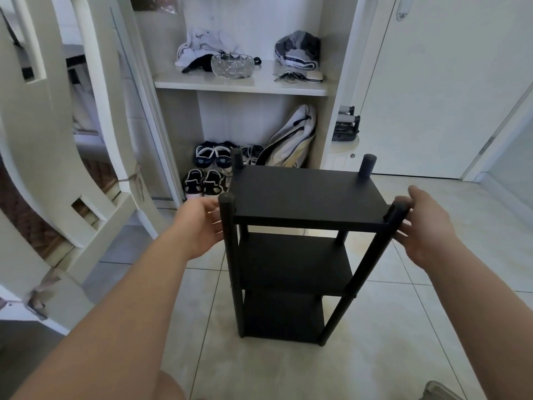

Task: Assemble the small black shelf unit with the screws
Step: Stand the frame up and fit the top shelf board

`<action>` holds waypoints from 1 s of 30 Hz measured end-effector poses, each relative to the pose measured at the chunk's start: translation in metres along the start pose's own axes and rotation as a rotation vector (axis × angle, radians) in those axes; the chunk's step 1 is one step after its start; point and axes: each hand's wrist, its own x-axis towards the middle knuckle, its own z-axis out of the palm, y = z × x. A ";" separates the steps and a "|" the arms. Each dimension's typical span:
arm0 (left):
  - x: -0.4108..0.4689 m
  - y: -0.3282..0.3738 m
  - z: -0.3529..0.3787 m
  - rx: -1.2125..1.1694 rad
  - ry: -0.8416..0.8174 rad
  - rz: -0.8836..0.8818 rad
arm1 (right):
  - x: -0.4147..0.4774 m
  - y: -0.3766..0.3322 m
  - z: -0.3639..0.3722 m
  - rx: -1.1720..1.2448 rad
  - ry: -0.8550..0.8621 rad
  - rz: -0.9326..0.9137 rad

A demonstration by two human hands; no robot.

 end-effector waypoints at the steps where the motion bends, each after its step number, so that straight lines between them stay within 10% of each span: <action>1: 0.001 -0.004 -0.009 0.116 -0.018 0.006 | -0.003 -0.001 0.001 -0.087 0.038 -0.103; 5: 0.004 -0.033 -0.026 0.906 -0.265 -0.126 | -0.021 0.002 0.009 -0.567 0.061 -0.675; 9: 0.016 -0.063 -0.011 0.822 -0.129 0.008 | -0.040 0.016 0.029 -0.984 -0.010 -0.967; 21: 0.031 -0.048 0.047 0.757 -0.035 0.407 | -0.007 0.027 0.000 -1.174 0.099 -0.973; 30: 0.030 -0.070 0.129 1.022 -0.020 0.668 | 0.043 0.058 -0.051 -1.070 0.064 -0.581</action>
